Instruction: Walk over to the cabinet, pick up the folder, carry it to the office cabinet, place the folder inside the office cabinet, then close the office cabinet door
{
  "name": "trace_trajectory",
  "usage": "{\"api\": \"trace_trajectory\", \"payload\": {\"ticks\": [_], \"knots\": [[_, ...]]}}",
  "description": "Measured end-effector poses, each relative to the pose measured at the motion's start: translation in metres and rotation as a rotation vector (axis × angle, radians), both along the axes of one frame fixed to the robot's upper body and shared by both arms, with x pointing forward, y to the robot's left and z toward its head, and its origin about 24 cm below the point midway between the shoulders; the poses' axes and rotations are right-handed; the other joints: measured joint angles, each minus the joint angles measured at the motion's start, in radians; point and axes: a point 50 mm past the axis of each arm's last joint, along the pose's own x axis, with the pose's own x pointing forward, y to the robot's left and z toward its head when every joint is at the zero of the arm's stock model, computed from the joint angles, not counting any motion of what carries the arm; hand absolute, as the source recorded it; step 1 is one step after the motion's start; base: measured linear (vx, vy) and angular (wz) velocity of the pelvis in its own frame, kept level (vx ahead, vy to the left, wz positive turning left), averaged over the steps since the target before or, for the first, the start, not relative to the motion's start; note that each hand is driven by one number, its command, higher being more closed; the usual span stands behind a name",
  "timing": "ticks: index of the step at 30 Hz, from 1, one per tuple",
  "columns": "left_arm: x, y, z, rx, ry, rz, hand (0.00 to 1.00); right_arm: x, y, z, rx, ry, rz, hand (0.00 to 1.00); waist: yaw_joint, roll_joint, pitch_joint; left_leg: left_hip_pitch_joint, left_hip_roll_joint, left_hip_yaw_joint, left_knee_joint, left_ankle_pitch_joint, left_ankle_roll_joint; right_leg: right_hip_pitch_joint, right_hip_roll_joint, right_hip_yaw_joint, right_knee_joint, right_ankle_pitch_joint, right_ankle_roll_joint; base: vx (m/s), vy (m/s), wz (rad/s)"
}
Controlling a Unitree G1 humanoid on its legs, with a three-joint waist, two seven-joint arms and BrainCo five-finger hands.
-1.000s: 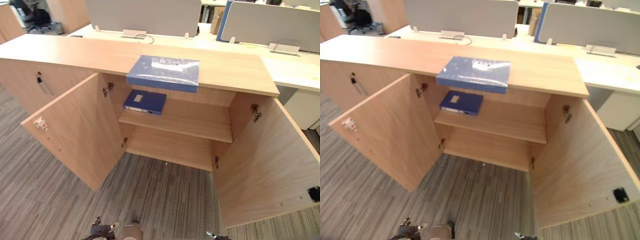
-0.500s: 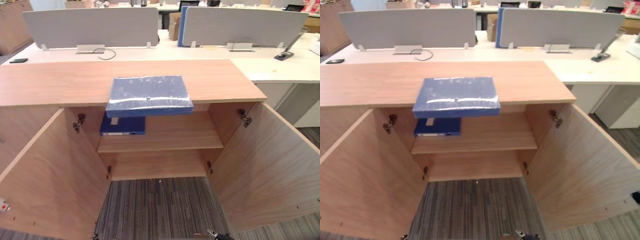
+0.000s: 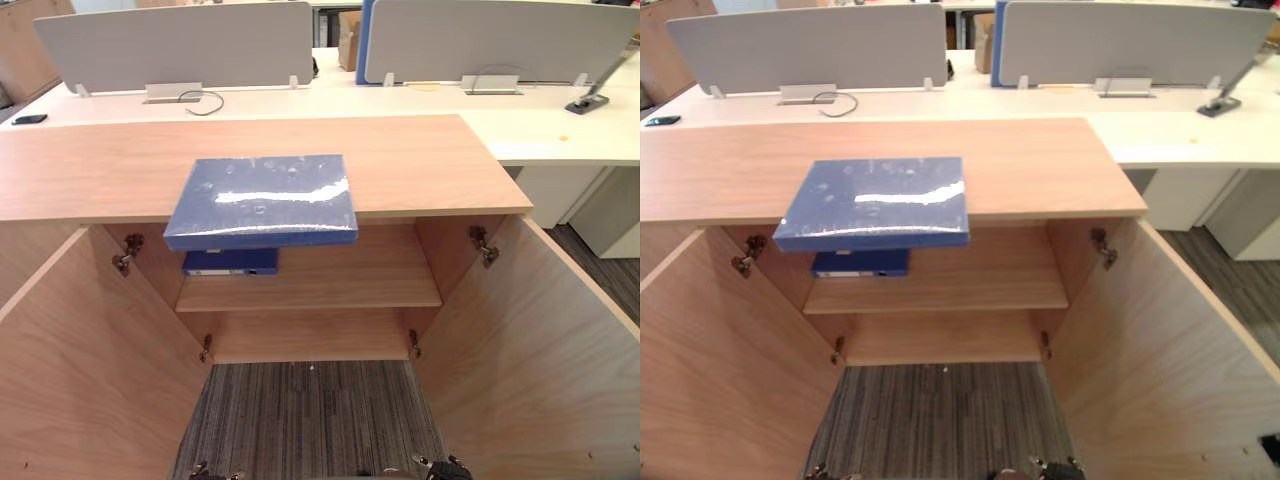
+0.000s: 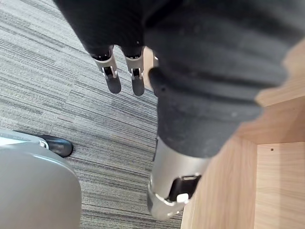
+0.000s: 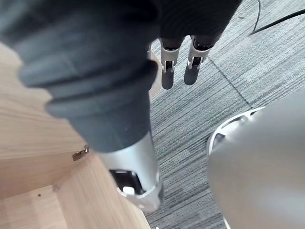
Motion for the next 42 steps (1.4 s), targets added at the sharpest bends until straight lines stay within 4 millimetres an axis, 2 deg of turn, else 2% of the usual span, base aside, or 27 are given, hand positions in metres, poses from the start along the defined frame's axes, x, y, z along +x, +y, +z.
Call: {"api": "trace_trajectory", "payload": {"ticks": [2,4,5,6,7,9,10,11,12,13,14,16,18,23,28,31,33,35,39,42], "knots": [[-0.001,0.001,0.000,-0.005,-0.002,0.005,0.00,-0.001,0.001,-0.001,0.004,0.005,-0.005,0.00,0.000,-0.001,-0.005,-0.031,-0.001,-0.003,0.031,0.001,-0.004,0.009,0.006,-0.004,-0.040,0.014,-0.001,0.06,-0.003,0.12],[0.000,0.008,0.001,-0.017,-0.019,0.048,0.00,-0.001,0.005,-0.002,0.017,0.008,-0.005,0.00,0.005,-0.025,0.008,-0.133,-0.006,0.003,0.245,-0.012,-0.027,0.049,-0.005,-0.011,-0.091,0.037,-0.003,0.07,-0.006,0.14],[0.000,0.009,0.002,-0.029,-0.034,0.080,0.00,-0.001,0.006,-0.002,0.020,0.007,-0.007,0.00,0.008,-0.028,0.012,-0.160,-0.003,0.007,0.320,-0.014,-0.035,0.067,-0.008,-0.015,-0.103,0.042,-0.006,0.05,0.014,0.18],[-0.002,0.009,0.002,-0.060,-0.057,0.158,0.00,0.000,0.006,-0.002,0.023,0.009,-0.006,0.00,0.013,-0.031,0.018,-0.218,0.020,0.042,0.484,-0.028,-0.046,0.115,-0.015,-0.037,-0.122,0.045,-0.009,0.04,0.034,0.20],[-0.004,0.009,0.002,-0.074,-0.064,0.193,0.00,-0.001,0.007,-0.002,0.024,0.011,-0.006,0.00,0.014,-0.031,0.019,-0.228,0.037,0.066,0.510,-0.038,-0.041,0.135,-0.016,-0.043,-0.127,0.045,-0.009,0.05,0.066,0.23],[-0.003,0.007,0.002,-0.122,-0.111,0.327,0.00,0.000,0.008,-0.002,0.028,0.014,-0.005,0.00,0.024,-0.035,0.023,-0.265,0.060,0.114,0.432,-0.050,-0.036,0.166,-0.038,-0.047,-0.130,0.047,0.003,0.04,0.131,0.11],[-0.003,0.007,0.002,-0.134,-0.125,0.363,0.00,0.000,0.007,-0.002,0.026,0.013,-0.004,0.00,0.025,-0.033,0.023,-0.272,0.058,0.112,0.366,-0.019,-0.033,0.165,-0.042,-0.048,-0.126,0.047,0.013,0.01,0.262,0.13],[-0.002,0.002,0.002,-0.172,-0.154,0.445,0.00,0.003,0.005,-0.001,0.021,0.006,-0.002,0.00,0.029,-0.030,0.024,-0.276,0.046,0.104,0.262,0.038,-0.022,0.162,-0.035,-0.043,-0.125,0.043,0.039,0.00,0.194,0.18],[-0.002,0.002,0.001,-0.182,-0.164,0.478,0.00,0.003,0.007,-0.002,0.027,0.009,-0.003,0.00,0.032,-0.031,0.020,-0.262,0.030,0.093,0.221,0.039,-0.019,0.158,-0.044,-0.040,-0.128,0.045,0.043,0.04,0.240,0.35],[0.007,0.007,0.006,-0.189,-0.222,0.514,0.00,0.002,0.015,-0.003,0.048,0.012,-0.002,0.00,0.027,-0.065,0.028,-0.242,-0.010,0.079,0.150,0.073,0.004,0.148,-0.061,-0.025,-0.147,0.049,0.049,0.03,0.129,0.46],[0.014,0.011,0.011,-0.204,-0.285,0.566,0.00,-0.001,0.020,-0.005,0.063,0.022,-0.010,0.00,0.027,-0.086,0.026,-0.230,-0.038,0.069,0.092,0.108,0.019,0.145,-0.074,-0.005,-0.161,0.051,0.053,0.03,0.134,0.50],[0.024,0.009,0.019,-0.235,-0.377,0.602,0.00,-0.003,0.020,-0.005,0.062,0.023,-0.007,0.00,0.028,-0.086,0.025,-0.199,-0.071,0.065,0.032,0.137,0.034,0.152,-0.100,-0.006,-0.162,0.056,0.060,0.01,0.122,0.26],[0.036,0.007,0.033,-0.272,-0.496,0.629,0.00,-0.002,0.020,-0.004,0.049,0.014,0.034,0.00,0.028,-0.080,0.019,-0.159,-0.092,0.066,-0.034,0.166,0.041,0.162,-0.117,-0.006,-0.162,0.055,0.064,0.03,0.106,0.05],[0.084,0.003,0.088,-0.365,-0.839,0.601,0.00,0.000,0.024,-0.001,0.031,0.001,0.107,0.00,0.030,-0.078,0.008,-0.130,-0.106,0.066,-0.111,0.202,0.045,0.159,-0.119,-0.006,-0.172,0.060,0.075,0.00,0.007,0.00],[0.108,-0.002,0.135,-0.364,-1.032,0.516,0.00,0.001,0.024,-0.001,0.012,0.020,0.182,0.00,0.033,-0.068,-0.010,-0.110,-0.101,0.069,-0.144,0.210,0.041,0.171,-0.109,-0.007,-0.195,0.061,0.074,0.03,-0.022,-0.02],[0.118,-0.003,0.169,-0.261,-1.148,0.418,0.00,-0.002,0.024,-0.002,0.006,0.029,0.182,0.00,0.039,-0.066,-0.015,-0.107,-0.095,0.070,-0.148,0.210,0.040,0.180,-0.104,-0.004,-0.200,0.062,0.073,0.04,-0.024,0.00],[0.124,-0.007,0.208,-0.138,-1.284,0.306,0.00,-0.002,0.024,-0.002,0.002,0.028,0.201,0.00,0.047,-0.068,-0.018,-0.107,-0.093,0.071,-0.140,0.205,0.034,0.184,-0.101,0.012,-0.202,0.062,0.073,0.01,-0.003,-0.02],[0.125,-0.009,0.227,-0.041,-1.349,0.258,0.00,-0.004,0.023,-0.002,-0.003,0.026,0.201,0.00,0.050,-0.063,-0.022,-0.103,-0.092,0.077,-0.136,0.200,0.032,0.189,-0.101,0.022,-0.205,0.062,0.073,-0.01,0.013,-0.08],[0.122,-0.010,0.250,0.173,-1.405,0.225,0.00,-0.010,0.022,-0.002,-0.012,0.031,0.193,0.00,0.051,-0.056,-0.048,-0.095,-0.084,0.086,-0.133,0.189,0.029,0.194,-0.097,0.035,-0.207,0.062,0.073,-0.03,0.010,-0.10],[0.119,-0.011,0.269,0.418,-1.430,0.170,0.00,-0.014,0.021,-0.003,-0.025,0.041,0.189,0.00,0.053,-0.052,-0.064,-0.095,-0.078,0.094,-0.129,0.185,0.027,0.194,-0.090,0.048,-0.209,0.062,0.072,-0.04,0.004,-0.10]]}}
